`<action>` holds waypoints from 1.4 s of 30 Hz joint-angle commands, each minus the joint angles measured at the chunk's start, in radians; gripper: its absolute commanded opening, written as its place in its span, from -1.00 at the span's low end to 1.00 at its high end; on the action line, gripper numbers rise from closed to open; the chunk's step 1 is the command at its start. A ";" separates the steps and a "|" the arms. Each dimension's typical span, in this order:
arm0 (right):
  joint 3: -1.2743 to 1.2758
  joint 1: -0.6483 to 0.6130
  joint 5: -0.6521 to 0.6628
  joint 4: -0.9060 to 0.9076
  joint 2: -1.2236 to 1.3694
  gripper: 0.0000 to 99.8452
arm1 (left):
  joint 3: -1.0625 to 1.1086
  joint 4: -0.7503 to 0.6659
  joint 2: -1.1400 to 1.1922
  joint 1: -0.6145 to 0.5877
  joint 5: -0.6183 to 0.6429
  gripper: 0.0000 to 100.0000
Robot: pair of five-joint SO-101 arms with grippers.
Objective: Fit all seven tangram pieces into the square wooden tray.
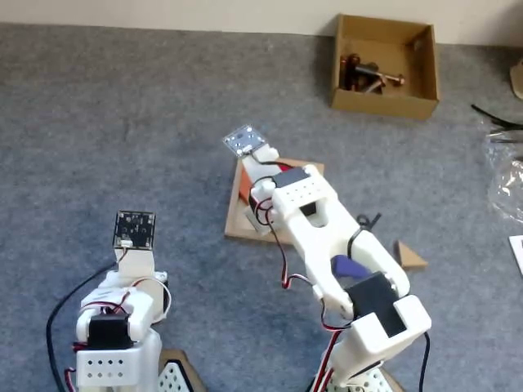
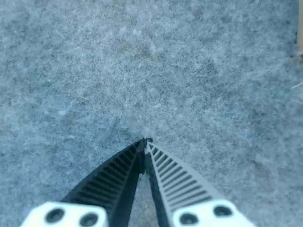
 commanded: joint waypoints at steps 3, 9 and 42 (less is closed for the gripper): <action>-0.013 -0.010 0.000 -0.021 -0.067 -0.58 | 0.022 0.008 -0.005 -0.013 -0.006 -0.99; -0.016 -0.007 -0.055 -0.016 -0.070 -0.58 | 0.022 0.008 -0.005 -0.013 -0.006 -0.99; 0.202 -0.070 -0.057 -0.001 -0.341 -0.99 | 0.022 0.008 -0.005 -0.013 -0.006 -0.99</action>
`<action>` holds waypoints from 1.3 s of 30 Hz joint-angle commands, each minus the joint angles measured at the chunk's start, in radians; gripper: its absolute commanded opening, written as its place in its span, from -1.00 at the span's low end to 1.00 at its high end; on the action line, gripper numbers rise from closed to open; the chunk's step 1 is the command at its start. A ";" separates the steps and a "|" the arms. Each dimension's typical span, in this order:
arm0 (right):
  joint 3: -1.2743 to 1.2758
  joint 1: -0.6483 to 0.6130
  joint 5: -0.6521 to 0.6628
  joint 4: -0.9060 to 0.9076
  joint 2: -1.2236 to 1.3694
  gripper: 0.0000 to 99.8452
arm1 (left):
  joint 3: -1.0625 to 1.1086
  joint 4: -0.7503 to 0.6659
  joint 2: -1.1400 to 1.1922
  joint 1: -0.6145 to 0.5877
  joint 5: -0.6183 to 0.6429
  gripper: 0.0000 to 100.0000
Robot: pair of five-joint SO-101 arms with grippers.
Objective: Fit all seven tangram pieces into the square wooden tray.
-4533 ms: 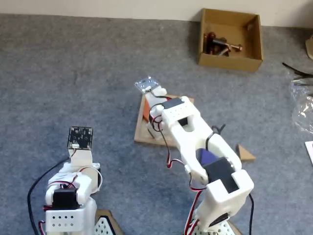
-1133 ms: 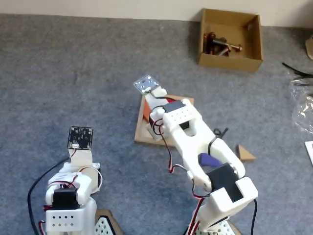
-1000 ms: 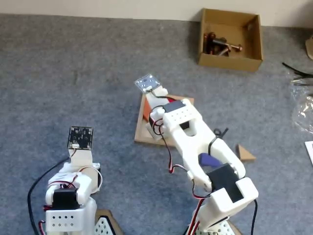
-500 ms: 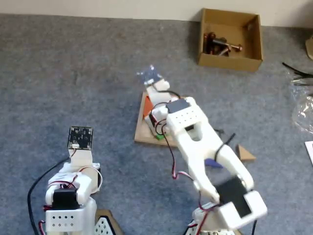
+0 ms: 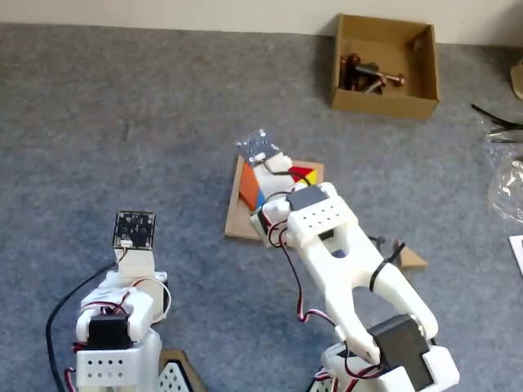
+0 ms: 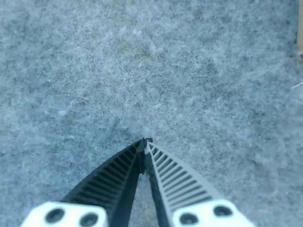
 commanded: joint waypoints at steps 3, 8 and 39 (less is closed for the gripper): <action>-0.007 -0.077 -0.002 -0.021 -0.051 -0.99 | 0.022 0.008 -0.005 -0.013 -0.006 -0.99; 0.004 -0.084 -0.003 -0.137 -0.039 -0.99 | 0.022 0.008 -0.005 -0.013 -0.006 -0.99; -0.058 0.018 0.000 -0.205 0.171 -0.99 | 0.022 0.008 -0.005 -0.013 -0.006 -0.99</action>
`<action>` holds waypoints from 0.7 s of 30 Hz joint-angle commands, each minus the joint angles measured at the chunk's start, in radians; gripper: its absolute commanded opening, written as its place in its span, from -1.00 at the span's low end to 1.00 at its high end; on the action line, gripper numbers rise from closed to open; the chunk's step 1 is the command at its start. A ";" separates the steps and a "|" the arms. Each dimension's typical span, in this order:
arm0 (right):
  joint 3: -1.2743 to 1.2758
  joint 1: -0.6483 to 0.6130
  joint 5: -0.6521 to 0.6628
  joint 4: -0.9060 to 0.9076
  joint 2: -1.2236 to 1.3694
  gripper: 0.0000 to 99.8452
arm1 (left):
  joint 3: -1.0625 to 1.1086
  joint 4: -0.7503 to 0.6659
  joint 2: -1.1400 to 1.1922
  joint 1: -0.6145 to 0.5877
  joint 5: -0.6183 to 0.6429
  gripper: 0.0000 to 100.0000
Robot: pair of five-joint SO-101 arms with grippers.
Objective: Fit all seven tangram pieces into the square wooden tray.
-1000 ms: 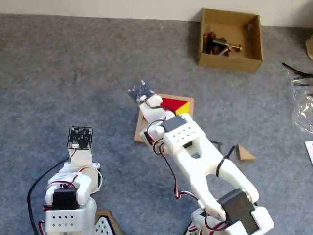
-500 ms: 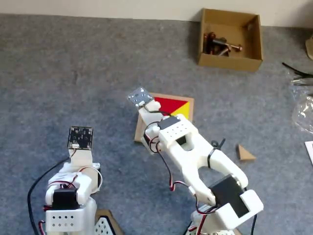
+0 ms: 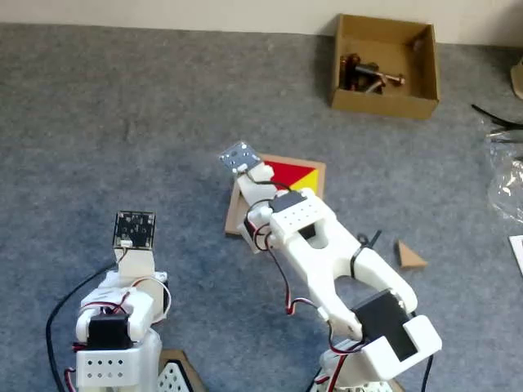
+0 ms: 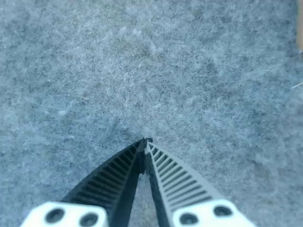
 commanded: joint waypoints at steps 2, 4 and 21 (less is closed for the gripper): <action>-0.059 0.054 -0.002 -0.058 -0.010 -0.99 | 0.022 0.008 -0.005 -0.013 -0.006 -0.99; -0.059 0.061 -0.002 -0.059 -0.010 -0.99 | 0.022 0.008 -0.005 -0.013 -0.006 -0.99; -0.101 0.101 -0.003 -0.059 -0.012 -0.99 | 0.022 0.008 -0.005 -0.013 -0.006 -0.99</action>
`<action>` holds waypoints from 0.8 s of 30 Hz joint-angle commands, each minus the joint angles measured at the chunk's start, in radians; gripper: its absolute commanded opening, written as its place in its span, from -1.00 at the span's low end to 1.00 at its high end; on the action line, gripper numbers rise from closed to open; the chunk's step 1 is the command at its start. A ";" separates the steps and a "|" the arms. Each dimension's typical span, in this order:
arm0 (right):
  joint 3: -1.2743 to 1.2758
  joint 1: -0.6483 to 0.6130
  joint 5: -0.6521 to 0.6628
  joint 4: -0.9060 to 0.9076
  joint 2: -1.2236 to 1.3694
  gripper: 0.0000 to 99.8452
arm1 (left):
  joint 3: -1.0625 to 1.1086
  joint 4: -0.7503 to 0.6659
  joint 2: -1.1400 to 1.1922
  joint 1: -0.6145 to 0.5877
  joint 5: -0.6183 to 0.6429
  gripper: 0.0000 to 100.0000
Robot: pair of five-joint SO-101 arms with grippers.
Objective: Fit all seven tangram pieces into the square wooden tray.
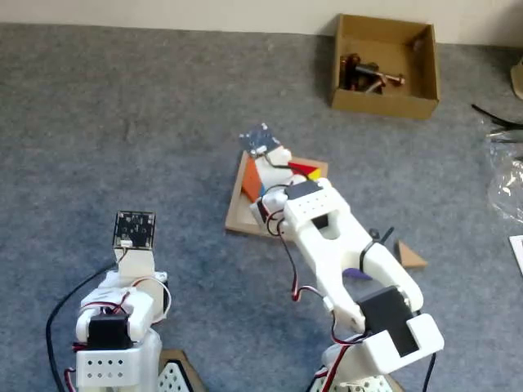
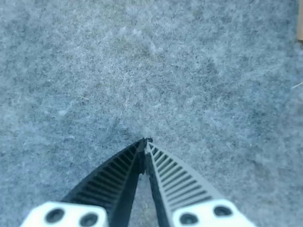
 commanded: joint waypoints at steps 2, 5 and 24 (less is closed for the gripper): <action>-0.054 0.016 -0.006 -0.015 -0.015 -0.99 | 0.022 0.008 -0.005 -0.013 -0.006 -0.99; -0.054 0.016 -0.006 -0.015 -0.016 -0.99 | 0.022 0.008 -0.005 -0.013 -0.006 -0.99; -0.048 0.220 0.006 0.375 -0.366 -0.99 | 0.022 0.008 -0.005 -0.013 -0.006 -0.99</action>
